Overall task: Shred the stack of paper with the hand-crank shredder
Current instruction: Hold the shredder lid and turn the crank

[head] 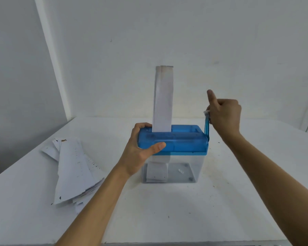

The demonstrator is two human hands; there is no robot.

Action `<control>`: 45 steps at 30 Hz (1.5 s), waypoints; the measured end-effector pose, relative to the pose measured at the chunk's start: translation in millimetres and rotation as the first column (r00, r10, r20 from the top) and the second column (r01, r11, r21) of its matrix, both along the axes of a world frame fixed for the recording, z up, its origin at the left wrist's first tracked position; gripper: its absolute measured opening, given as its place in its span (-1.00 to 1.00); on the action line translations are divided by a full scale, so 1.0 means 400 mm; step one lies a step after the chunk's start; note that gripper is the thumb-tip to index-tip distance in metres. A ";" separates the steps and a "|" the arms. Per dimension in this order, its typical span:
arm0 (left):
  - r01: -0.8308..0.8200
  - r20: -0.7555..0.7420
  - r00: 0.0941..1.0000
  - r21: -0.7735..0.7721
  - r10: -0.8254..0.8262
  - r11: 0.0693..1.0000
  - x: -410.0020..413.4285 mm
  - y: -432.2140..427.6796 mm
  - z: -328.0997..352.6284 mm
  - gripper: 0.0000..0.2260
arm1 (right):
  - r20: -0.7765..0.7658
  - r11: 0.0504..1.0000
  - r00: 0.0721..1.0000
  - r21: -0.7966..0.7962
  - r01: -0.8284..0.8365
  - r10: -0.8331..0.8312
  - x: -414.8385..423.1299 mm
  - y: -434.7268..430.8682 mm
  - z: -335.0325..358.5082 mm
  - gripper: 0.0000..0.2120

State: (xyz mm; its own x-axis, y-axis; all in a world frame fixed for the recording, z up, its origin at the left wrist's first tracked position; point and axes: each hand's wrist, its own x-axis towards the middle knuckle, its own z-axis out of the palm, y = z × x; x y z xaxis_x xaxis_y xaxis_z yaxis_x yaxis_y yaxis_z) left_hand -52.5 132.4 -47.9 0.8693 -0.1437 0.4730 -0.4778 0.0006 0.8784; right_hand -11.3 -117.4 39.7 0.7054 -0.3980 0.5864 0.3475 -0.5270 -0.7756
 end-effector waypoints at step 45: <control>0.000 0.033 0.999 -0.053 0.002 0.999 0.003 -0.015 -0.007 -0.44 | -0.189 0.871 0.906 0.403 -0.281 0.380 0.005 -0.001 -0.190 -0.74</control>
